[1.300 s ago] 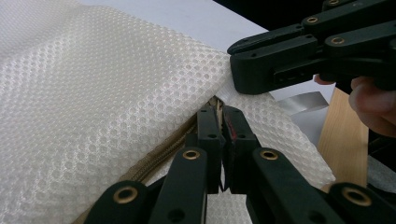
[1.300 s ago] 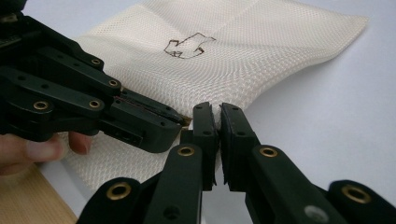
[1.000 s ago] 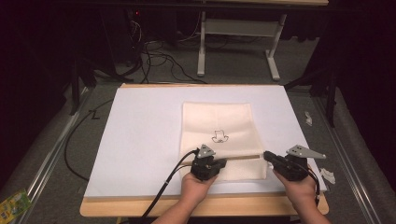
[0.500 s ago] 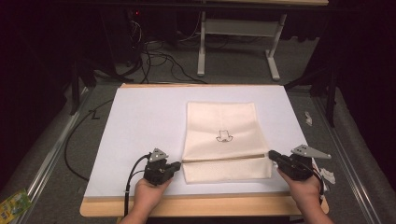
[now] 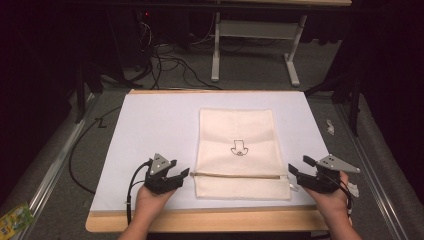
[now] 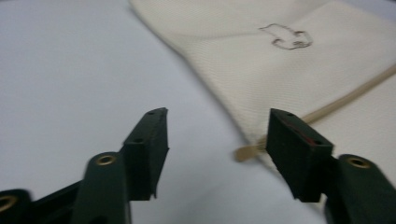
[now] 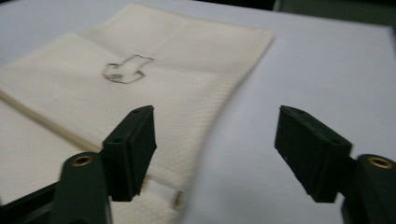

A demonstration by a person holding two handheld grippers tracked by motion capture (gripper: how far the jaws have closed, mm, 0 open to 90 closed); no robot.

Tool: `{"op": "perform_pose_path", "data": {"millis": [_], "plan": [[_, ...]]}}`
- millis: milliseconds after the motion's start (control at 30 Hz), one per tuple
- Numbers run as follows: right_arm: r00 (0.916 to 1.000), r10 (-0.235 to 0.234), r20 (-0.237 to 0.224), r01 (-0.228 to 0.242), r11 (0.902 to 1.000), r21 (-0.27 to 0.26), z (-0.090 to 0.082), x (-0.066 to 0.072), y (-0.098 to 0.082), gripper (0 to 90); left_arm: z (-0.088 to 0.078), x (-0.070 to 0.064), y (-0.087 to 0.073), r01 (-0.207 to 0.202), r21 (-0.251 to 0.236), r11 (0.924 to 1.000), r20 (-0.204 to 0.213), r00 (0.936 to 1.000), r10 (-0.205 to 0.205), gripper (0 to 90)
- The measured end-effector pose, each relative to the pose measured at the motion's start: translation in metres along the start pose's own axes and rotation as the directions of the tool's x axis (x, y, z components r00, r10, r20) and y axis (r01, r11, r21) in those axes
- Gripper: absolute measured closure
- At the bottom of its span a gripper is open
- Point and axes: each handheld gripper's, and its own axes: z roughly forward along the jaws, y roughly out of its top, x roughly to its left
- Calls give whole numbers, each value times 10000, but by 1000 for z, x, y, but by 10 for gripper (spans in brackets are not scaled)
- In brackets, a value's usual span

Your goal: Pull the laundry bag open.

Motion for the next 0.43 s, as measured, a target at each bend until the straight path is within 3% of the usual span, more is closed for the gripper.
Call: {"op": "perform_pose_path", "data": {"millis": [33,67,100,133,167,200,233,267,367,433], "plan": [[10000,0,0,0,10000,0,0,0,0,283,0,0,0,0,0,10000,0,10000,0,338],[9967,-460,670,469,9988,-125,-5,-11,-2,222,-9,12,-2,-876,319,9956,-1037,9905,905,272],[9955,-433,845,446,9989,-128,-7,-15,-2,203,-14,19,-5,-1024,536,9933,-1599,9810,1098,240],[9937,-382,1056,403,9990,-180,-10,-22,-3,184,-17,25,-7,-876,612,9943,-1805,9787,974,200],[9931,-228,1148,252,9995,-198,-13,-27,-3,163,-17,25,-7,-876,612,9943,-1805,9787,974,176],[9917,47,1283,-20,9998,-212,-15,-33,-4,154,-24,43,-12,66,467,9989,-1716,9852,15,166],[9907,177,1349,-150,9997,-211,-17,-36,-5,154,-27,50,-13,536,268,9982,-1686,9845,-483,158],[9901,270,1377,-240,9994,-234,-18,-37,-6,154,-29,53,-13,744,139,9971,-1687,9831,-710,158],[9901,234,1387,-205,9995,-223,-16,-34,-5,154,-29,54,-12,805,-11,9968,-1660,9829,-795,150],[9913,8,1317,21,9998,-216,-14,-28,-3,153,-27,52,-11,596,92,9982,-1635,9849,-573,145]]}}
